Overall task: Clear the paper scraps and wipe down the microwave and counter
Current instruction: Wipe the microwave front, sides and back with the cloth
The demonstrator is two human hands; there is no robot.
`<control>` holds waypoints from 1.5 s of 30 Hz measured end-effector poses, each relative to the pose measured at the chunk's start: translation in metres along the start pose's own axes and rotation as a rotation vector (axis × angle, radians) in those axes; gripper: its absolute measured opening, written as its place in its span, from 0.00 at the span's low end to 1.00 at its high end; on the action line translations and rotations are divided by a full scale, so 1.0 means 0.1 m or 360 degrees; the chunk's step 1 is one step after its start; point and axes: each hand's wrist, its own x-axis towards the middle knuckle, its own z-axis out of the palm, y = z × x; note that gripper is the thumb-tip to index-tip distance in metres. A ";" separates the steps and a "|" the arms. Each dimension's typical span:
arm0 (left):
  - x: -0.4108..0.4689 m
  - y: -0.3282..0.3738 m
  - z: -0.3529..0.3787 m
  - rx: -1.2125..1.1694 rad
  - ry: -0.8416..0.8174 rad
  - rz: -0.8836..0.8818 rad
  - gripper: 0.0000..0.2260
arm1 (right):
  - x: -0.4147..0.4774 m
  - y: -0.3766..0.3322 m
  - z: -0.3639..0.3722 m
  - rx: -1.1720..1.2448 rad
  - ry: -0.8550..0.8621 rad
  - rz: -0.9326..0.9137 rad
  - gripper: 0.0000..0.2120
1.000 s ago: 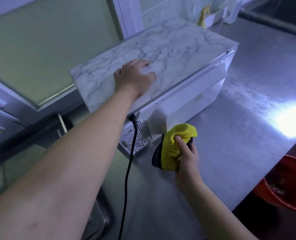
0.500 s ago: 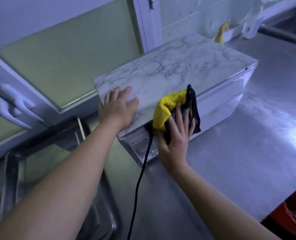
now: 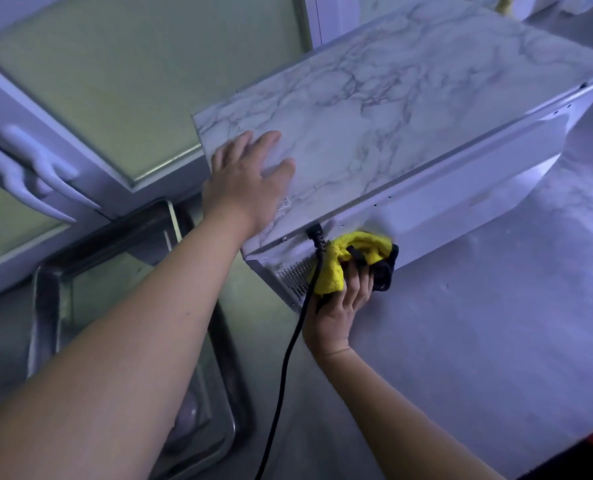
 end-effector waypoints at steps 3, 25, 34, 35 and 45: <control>0.02 -0.01 0.01 -0.0027 -0.0003 0.0003 0.28 | -0.26 0.00 0.05 0.0276 -0.0143 0.0605 0.28; -0.02 0.03 -0.02 -0.0039 0.0004 -0.0048 0.29 | 0.72 -0.34 -1.11 0.0743 -0.0388 0.0585 0.04; 0.03 0.01 0.01 -0.0061 0.0049 -0.0068 0.30 | 0.14 0.02 -0.27 0.0294 -0.0197 -0.0142 0.11; 0.03 0.00 0.01 -0.0056 0.0047 -0.0070 0.30 | 0.06 0.14 -0.26 0.0211 -0.0251 -0.0180 0.16; 0.02 0.03 -0.01 -0.0087 0.0053 -0.0097 0.30 | -0.13 0.51 -0.65 -0.0004 -0.1417 -0.0213 0.25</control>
